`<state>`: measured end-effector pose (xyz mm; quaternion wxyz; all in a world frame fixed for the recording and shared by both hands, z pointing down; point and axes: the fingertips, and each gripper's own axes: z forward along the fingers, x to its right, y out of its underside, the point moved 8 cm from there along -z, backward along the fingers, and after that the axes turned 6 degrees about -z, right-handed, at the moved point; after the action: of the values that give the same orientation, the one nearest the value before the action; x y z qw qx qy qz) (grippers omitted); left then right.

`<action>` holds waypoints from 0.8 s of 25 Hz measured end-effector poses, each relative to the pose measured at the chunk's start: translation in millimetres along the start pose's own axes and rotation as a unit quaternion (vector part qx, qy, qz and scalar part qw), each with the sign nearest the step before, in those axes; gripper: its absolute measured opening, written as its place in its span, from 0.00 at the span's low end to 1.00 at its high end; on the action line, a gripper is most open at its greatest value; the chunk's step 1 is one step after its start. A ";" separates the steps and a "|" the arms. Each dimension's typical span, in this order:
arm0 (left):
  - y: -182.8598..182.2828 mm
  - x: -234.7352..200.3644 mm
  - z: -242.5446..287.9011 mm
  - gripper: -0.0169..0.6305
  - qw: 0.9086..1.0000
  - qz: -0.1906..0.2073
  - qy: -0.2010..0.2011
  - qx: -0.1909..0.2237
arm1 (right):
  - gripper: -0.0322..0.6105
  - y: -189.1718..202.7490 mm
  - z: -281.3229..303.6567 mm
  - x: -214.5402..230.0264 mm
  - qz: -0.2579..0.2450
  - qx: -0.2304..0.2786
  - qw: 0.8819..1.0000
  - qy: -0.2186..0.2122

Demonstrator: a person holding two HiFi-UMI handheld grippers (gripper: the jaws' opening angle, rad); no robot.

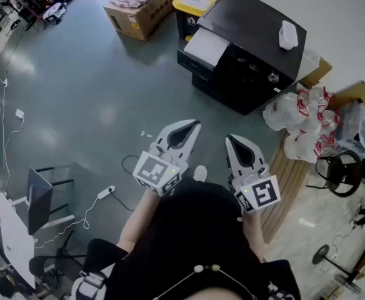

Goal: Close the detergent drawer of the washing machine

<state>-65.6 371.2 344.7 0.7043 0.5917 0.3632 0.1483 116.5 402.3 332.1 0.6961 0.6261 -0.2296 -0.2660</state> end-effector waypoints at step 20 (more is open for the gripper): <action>-1.6 -11.5 -9.4 0.04 0.999 0.024 -0.011 0.038 | 0.06 7.2 8.6 -3.8 0.012 -0.002 1.000 -0.017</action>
<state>-80.4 370.2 346.7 0.6816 0.6278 0.3469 0.1445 108.6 398.9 340.2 0.6962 0.6174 -0.2484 -0.2691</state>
